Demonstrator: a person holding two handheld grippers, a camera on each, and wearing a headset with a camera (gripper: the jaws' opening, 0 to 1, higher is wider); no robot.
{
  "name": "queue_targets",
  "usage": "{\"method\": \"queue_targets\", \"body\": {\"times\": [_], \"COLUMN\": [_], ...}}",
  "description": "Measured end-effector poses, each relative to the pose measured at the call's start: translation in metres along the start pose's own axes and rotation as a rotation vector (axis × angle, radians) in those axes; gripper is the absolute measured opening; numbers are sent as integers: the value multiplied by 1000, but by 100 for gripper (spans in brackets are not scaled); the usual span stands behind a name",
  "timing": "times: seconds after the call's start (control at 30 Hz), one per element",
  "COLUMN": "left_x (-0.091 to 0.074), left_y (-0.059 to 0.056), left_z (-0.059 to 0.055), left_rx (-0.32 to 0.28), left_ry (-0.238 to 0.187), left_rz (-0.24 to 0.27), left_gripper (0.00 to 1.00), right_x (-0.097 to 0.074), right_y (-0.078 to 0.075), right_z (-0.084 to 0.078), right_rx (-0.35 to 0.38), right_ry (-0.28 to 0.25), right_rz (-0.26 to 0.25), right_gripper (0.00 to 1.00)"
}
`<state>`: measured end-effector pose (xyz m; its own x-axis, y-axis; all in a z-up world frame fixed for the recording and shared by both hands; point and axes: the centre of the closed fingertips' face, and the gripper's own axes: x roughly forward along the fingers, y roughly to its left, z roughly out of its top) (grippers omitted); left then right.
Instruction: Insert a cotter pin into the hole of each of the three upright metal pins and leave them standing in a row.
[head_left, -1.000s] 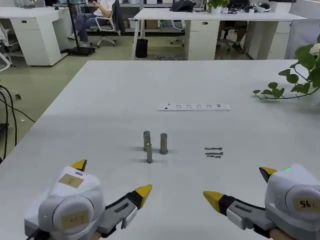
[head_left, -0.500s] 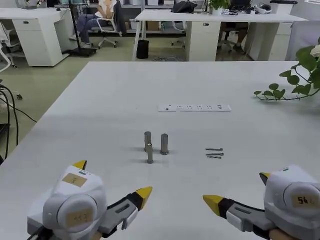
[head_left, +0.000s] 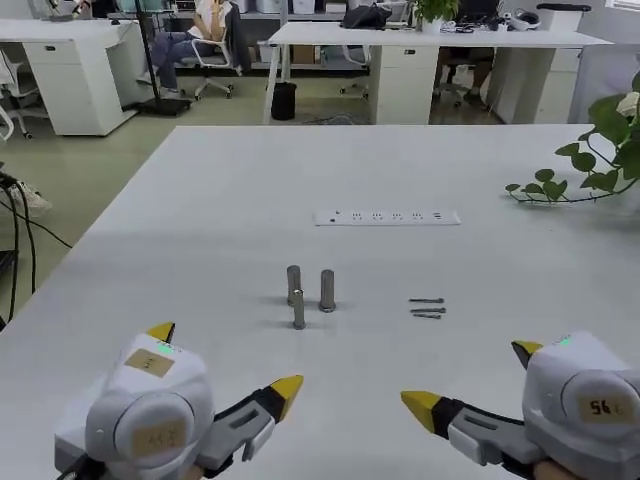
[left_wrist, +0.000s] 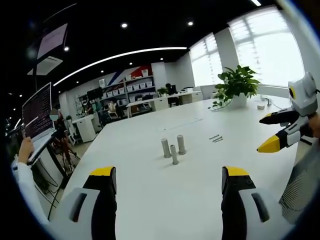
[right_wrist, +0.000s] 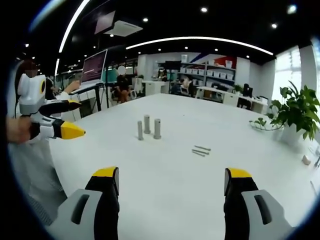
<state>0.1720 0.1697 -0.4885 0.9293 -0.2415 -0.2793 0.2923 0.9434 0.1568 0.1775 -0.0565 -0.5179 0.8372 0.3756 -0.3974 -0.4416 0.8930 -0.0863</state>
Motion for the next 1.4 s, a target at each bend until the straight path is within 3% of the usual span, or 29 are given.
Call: {"method": "queue_targets", "body": {"times": [0.33,0.43,0.8,1.2,1.4], "left_x": [0,0,0,-2,-2], "left_y": [-1,-2,-4,-16,-17], "left_z": [0,0,0,-5,-7], "left_rx": [-2,-2,0,-2,3], "left_ry": [-2,-1,-2,13,21], "left_rz": [-2,-4,-11,-37,-34], "left_gripper": [86,86,86,84,83], "right_x": [0,-1,0,-1,-2], "right_y": [-1,2,3,-4,-6], "right_z": [2,12,11,8,8], "right_rx": [-8,-17,-26,-12,4], "right_ry": [-9,-64,-53,-56,-59], "right_rz": [-4,10,15,5,3], "right_gripper": [83,83,86,87,87]}}
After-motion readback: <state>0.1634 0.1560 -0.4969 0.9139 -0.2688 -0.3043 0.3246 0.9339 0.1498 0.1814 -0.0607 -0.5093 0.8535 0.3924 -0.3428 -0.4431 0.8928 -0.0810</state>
